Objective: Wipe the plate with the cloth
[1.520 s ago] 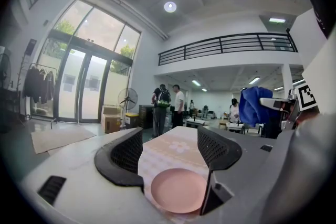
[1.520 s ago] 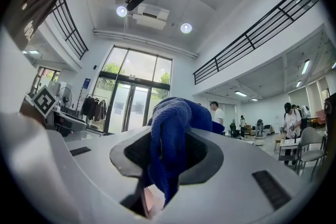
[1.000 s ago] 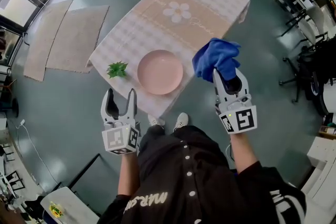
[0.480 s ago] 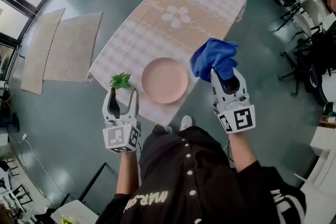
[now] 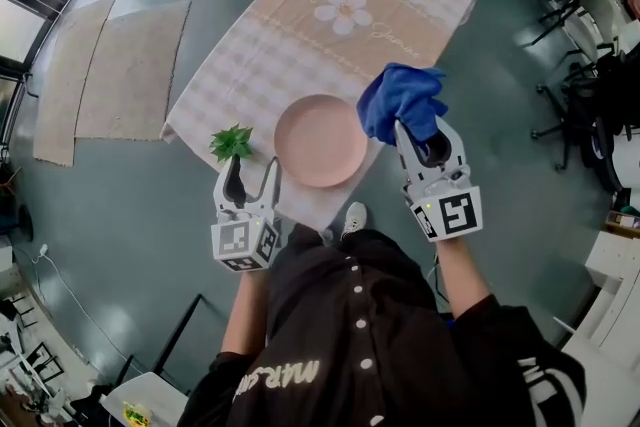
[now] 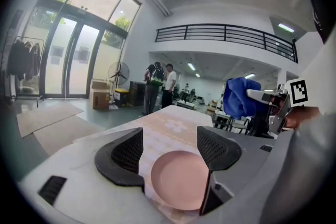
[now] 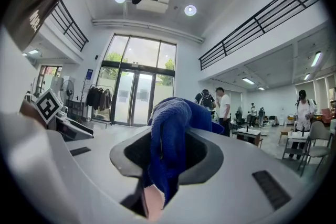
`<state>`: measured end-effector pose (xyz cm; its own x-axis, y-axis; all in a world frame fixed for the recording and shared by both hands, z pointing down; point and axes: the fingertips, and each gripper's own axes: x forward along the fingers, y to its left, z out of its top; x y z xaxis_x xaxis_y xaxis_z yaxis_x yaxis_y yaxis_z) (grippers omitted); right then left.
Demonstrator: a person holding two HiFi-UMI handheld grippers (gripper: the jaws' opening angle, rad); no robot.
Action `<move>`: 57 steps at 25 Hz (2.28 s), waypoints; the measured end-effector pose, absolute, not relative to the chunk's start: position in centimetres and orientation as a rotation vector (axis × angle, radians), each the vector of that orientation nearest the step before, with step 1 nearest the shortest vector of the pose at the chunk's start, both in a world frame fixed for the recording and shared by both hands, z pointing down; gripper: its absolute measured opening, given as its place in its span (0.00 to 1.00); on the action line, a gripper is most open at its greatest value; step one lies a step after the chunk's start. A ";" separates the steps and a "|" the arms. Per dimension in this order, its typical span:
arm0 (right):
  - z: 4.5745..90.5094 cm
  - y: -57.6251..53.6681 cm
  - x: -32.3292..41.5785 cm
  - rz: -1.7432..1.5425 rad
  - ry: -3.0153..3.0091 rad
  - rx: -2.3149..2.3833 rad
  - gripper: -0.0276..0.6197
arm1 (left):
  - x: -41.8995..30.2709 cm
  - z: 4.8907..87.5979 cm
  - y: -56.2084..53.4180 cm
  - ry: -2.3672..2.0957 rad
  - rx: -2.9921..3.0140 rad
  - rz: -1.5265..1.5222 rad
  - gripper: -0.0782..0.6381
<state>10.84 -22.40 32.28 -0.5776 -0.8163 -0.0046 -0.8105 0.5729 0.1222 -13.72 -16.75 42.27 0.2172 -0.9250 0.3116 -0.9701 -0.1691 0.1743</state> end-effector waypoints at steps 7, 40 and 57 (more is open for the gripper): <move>35.8 -24.0 7.4 -0.227 -2.718 1.284 0.22 | -13.3 49.1 -16.5 -1.655 2.077 0.283 0.55; 51.4 -26.4 -5.5 -0.551 -2.465 0.639 0.22 | -13.1 66.5 -17.2 -1.421 1.514 0.202 0.38; 56.2 -26.4 -7.9 -0.536 -2.402 0.485 0.21 | -12.7 68.2 -17.5 -1.402 1.383 0.210 0.20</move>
